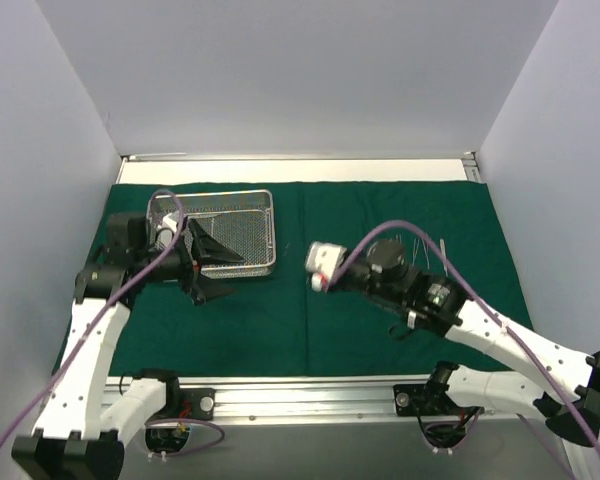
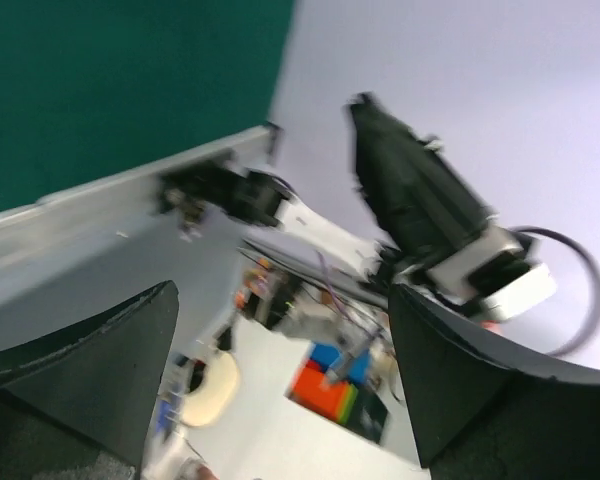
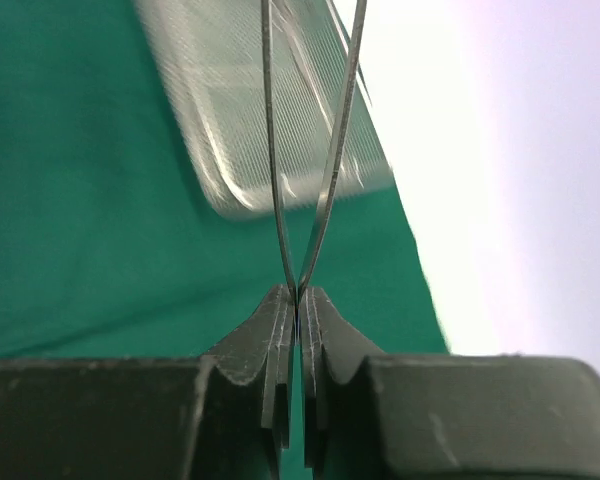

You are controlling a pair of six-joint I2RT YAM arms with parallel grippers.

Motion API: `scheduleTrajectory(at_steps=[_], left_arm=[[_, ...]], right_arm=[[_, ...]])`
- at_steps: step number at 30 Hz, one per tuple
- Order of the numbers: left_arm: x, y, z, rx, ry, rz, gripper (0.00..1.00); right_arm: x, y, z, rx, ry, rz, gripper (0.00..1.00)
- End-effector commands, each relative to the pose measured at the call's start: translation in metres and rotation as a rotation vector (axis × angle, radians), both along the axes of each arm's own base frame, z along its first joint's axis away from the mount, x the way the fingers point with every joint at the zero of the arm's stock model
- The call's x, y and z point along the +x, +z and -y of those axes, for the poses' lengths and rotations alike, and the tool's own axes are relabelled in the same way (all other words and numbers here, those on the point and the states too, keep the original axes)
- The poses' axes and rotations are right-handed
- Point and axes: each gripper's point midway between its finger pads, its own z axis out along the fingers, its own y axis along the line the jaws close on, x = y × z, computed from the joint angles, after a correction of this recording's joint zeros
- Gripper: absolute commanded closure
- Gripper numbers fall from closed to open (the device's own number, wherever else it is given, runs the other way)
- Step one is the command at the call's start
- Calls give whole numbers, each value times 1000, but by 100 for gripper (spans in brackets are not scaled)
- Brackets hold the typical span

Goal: Open and lay out the surgical kit
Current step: Place the medical item in the surgical kit.

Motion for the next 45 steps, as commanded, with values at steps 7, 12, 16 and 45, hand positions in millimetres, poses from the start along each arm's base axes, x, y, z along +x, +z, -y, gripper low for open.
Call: scheduleTrajectory(at_steps=[7,12,16,45], left_arm=[[43,-60,-68,631,138,39,6],[67,-65,-69,671,73,33,6],[91,-63,-69,702,70,58,6],[128,-85,-68,727,32,32,6]], right_arm=[[92,-73,123,69,-699,-530,100],[120,-99,172,157,-996,-725,100],[116,-131,192,127,-1127,-858,100],[159,-218,229,-95,-1342,-1006,100]])
